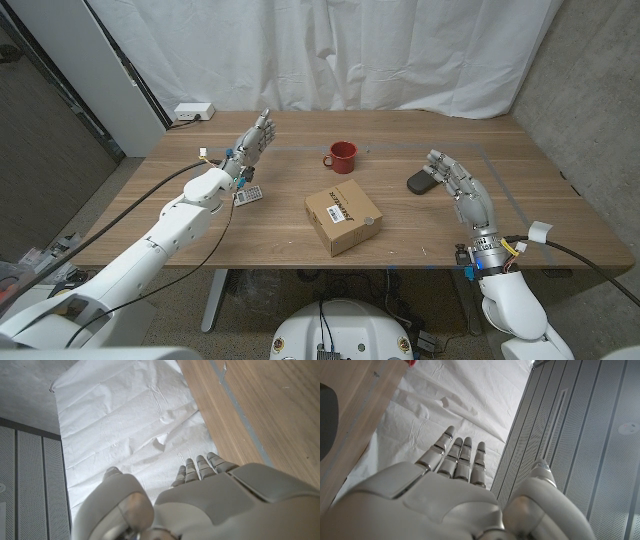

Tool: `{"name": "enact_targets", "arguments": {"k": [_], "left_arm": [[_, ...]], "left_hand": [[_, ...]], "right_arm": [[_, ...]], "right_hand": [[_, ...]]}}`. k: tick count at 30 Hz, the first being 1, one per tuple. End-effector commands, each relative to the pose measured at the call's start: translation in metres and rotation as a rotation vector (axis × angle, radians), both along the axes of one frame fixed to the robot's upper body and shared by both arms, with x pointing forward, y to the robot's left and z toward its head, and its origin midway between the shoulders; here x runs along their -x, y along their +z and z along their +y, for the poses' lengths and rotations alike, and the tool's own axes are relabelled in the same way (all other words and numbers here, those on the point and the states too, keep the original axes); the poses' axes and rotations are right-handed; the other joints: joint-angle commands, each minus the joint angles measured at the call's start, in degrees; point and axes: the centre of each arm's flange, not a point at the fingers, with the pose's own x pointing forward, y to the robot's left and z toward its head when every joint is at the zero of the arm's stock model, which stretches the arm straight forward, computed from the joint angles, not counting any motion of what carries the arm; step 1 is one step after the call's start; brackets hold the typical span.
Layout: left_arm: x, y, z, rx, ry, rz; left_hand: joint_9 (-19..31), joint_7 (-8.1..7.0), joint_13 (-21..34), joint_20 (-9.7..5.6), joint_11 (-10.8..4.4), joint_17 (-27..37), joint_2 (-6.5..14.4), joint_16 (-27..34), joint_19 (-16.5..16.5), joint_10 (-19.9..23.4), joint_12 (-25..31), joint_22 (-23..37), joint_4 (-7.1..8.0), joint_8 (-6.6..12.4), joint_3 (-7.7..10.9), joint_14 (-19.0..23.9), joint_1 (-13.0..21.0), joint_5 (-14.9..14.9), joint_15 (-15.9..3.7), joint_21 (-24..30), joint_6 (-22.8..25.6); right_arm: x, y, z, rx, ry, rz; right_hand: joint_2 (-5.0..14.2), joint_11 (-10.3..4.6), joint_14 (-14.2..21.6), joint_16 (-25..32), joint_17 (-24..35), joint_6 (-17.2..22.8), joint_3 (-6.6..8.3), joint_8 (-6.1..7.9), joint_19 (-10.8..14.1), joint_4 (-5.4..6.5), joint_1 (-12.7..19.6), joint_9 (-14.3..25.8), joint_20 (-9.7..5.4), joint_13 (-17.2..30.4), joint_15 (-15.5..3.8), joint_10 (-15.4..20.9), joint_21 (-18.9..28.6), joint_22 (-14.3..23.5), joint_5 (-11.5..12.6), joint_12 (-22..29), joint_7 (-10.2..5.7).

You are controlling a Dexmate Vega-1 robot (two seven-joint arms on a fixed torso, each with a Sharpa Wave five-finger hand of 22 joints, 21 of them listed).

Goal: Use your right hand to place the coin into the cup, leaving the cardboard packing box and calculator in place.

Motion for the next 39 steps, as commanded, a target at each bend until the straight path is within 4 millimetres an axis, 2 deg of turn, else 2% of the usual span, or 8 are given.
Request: {"name": "enact_targets", "arguments": {"k": [1, 6, 14, 15, 24, 27, 31, 39], "left_arm": [[-0.003, 0.008, -0.008, -0.014, -0.003, -0.004], [-0.002, 0.009, -0.009, -0.016, 0.001, -0.008], [0.0, 0.007, -0.007, -0.013, 0.005, -0.004], [0.0, 0.007, -0.007, -0.012, 0.005, -0.004], [-0.001, 0.005, -0.005, -0.019, 0.002, 0.005], [-0.001, 0.006, -0.004, -0.028, 0.002, 0.007], [0.002, 0.008, -0.001, -0.041, 0.009, -0.002], [0.007, 0.008, 0.004, -0.045, 0.006, -0.011]], "left_hand": [[0.2, 0.01, 0.2, -2.16, -0.26, 0.2, 0.1, 0.0, -0.6, 0.3, -0.2, 0.3, -0.06, -0.03, -0.24, -0.2, 0.6, -0.4, 0.1, 0.0, 0.4], [0.2, -0.04, 0.2, -2.09, -0.3, 0.2, 0.2, 0.0, -0.6, 0.1, -0.3, 0.3, -0.08, -0.23, -0.29, -0.2, 0.7, -0.4, 0.08, -0.1, -0.1], [0.2, 0.0, 0.2, -2.11, -0.23, 0.2, 0.3, 0.0, -0.7, 0.0, -0.3, 0.3, -0.11, -0.2, -0.35, -0.3, 0.8, -0.5, 0.18, -0.1, -0.1], [0.2, 0.0, 0.2, -2.1, -0.22, 0.2, 0.3, 0.0, -0.7, 0.0, -0.3, 0.3, -0.11, -0.19, -0.36, -0.3, 0.8, -0.5, 0.18, -0.1, -0.1], [0.2, 0.05, 0.2, -1.99, -0.27, 0.2, 0.4, -0.1, -0.9, -0.2, -0.4, 0.3, -0.13, -0.31, -0.45, -0.5, 0.9, -0.6, 0.19, -0.1, -0.4], [0.2, 0.07, 0.2, -1.97, -0.27, 0.2, 0.5, -0.1, -1.0, -0.3, -0.4, 0.3, -0.14, -0.3, -0.46, -0.5, 0.9, -0.6, 0.2, -0.1, -0.4], [0.2, -0.01, 0.3, -1.87, -0.05, 0.2, 0.5, -0.1, -1.2, -0.3, -0.4, 0.3, -0.14, -0.32, -0.5, -0.6, 0.9, -0.7, 0.19, -0.2, -0.5], [0.2, 0.03, 0.3, -1.79, -0.2, 0.2, 0.6, -0.1, -1.4, -0.3, -0.4, 0.3, -0.14, -0.3, -0.57, -0.7, 1.0, -0.7, 0.19, -0.3, -0.5]], "right_arm": [[0.003, -0.005, -0.004, 0.049, -0.047, -0.047], [0.003, -0.005, -0.003, 0.068, -0.088, -0.066], [0.009, -0.001, -0.002, 0.118, -0.181, -0.104], [0.009, -0.001, -0.002, 0.125, -0.188, -0.106], [0.019, -0.002, 0.003, 0.152, -0.252, -0.13], [0.024, -0.003, 0.005, 0.167, -0.276, -0.133], [0.031, -0.007, 0.009, 0.187, -0.325, -0.145], [0.038, -0.009, 0.016, 0.224, -0.393, -0.18]], "right_hand": [[-0.02, -0.27, 0.6, -0.2, 0.0, 1.1, 0.66, 0.53, 0.7, -0.85, 2.0, 0.1, -1.65, 0.2, -0.5, 0.6, -0.1, 0.2, 0.5, 0.4, -0.55], [-0.24, -1.09, 0.7, -0.3, -0.1, 1.9, 1.32, 0.53, 0.9, -1.63, 4.6, 0.1, -1.79, 0.2, -0.74, 1.2, -0.2, 0.1, 0.9, 0.3, -1.4], [-0.77, -1.8, 1.0, -0.4, -0.1, 2.7, 1.86, 0.59, 1.2, -2.07, 7.1, 0.1, -2.07, 0.2, -1.36, 1.8, -0.3, 0.1, 1.5, 0.3, -2.22], [-1.06, -2.19, 1.1, -0.4, -0.1, 2.8, 2.07, 0.52, 1.3, -2.18, 8.2, 0.2, -2.18, 0.3, -1.51, 1.8, -0.4, 0.1, 1.8, 0.2, -2.51], [-2.07, -2.86, 1.5, -0.5, -0.1, 3.8, 2.49, 0.57, 1.5, -2.27, 11.1, 0.2, -2.56, 0.3, -1.84, 2.2, -0.5, 0.1, 2.4, 0.1, -3.47], [-2.55, -3.51, 1.7, -0.5, -0.1, 4.3, 2.64, 0.64, 1.7, -2.21, 12.3, 0.2, -2.61, 0.3, -2.14, 2.4, -0.6, 0.1, 2.7, 0.0, -3.85], [-3.26, -4.14, 2.0, -0.5, -0.1, 6.3, 2.82, 1.17, 1.9, -2.02, 14.0, 0.4, -2.74, 0.3, -2.28, 2.8, -0.6, 0.2, 3.1, -0.1, -4.89], [-3.65, -4.82, 1.4, -0.8, 0.0, 7.2, 3.17, 1.24, 1.5, -1.78, 16.0, 0.6, -2.76, 0.3, -2.24, 2.3, -0.9, 0.2, 3.7, -0.5, -6.87]]}}
